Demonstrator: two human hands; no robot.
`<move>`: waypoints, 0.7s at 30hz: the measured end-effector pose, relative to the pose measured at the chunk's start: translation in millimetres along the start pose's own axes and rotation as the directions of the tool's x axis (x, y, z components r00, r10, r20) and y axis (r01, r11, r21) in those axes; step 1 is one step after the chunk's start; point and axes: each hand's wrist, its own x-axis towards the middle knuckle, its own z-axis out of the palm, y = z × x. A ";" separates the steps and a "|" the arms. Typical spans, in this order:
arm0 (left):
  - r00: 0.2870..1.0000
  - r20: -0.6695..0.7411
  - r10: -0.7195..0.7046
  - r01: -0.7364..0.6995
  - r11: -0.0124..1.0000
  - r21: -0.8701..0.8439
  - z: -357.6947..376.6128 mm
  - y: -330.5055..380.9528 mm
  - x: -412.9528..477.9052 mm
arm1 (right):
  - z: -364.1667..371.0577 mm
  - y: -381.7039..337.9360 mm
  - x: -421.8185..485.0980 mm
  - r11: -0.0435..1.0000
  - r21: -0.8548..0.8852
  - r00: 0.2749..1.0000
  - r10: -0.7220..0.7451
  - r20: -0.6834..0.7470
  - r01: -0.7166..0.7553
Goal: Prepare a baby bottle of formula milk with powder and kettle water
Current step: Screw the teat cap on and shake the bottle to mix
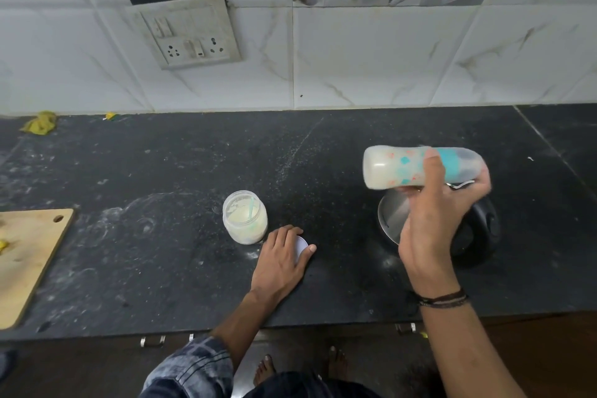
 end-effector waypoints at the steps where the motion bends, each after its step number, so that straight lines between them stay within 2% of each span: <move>1: 1.000 0.002 0.000 0.000 1.000 -0.002 -0.2 -0.2 0.1 | 0.6 0.1 1.3 1.000 -0.001 1.000 0.012 -0.002 -0.012; 4: 1.000 0.007 0.005 -0.005 1.000 -0.012 -0.7 -1.6 0.2 | 2.8 7.7 0.2 0.975 -0.204 0.973 0.131 0.192 -0.091; 5: 1.000 0.011 0.003 -0.003 1.000 -0.015 -0.8 -1.9 -0.1 | 1.9 8.9 -1.3 0.971 -0.219 0.968 0.142 0.207 -0.095; 9: 1.000 0.007 -0.003 0.003 1.000 -0.008 0.5 -0.7 0.0 | -0.3 5.5 1.1 0.998 -0.019 0.998 0.052 0.029 -0.052; 10: 1.000 0.007 0.001 -0.001 1.000 -0.008 0.8 -0.9 0.3 | 0.3 5.0 2.7 0.998 -0.034 0.997 0.057 0.046 -0.056; 13: 1.000 0.007 0.004 -0.004 1.000 -0.016 1.4 -3.1 0.3 | 0.4 7.3 2.2 0.967 -0.237 0.968 0.142 0.205 -0.092; 18: 1.000 0.005 -0.005 0.005 1.000 -0.002 2.7 -1.7 0.4 | -2.1 2.0 3.3 0.998 -0.055 0.998 0.046 0.033 -0.044; 21: 1.000 0.009 0.001 -0.001 1.000 -0.008 1.8 -2.6 0.6 | -1.6 3.7 4.0 0.972 -0.221 0.975 0.125 0.184 -0.083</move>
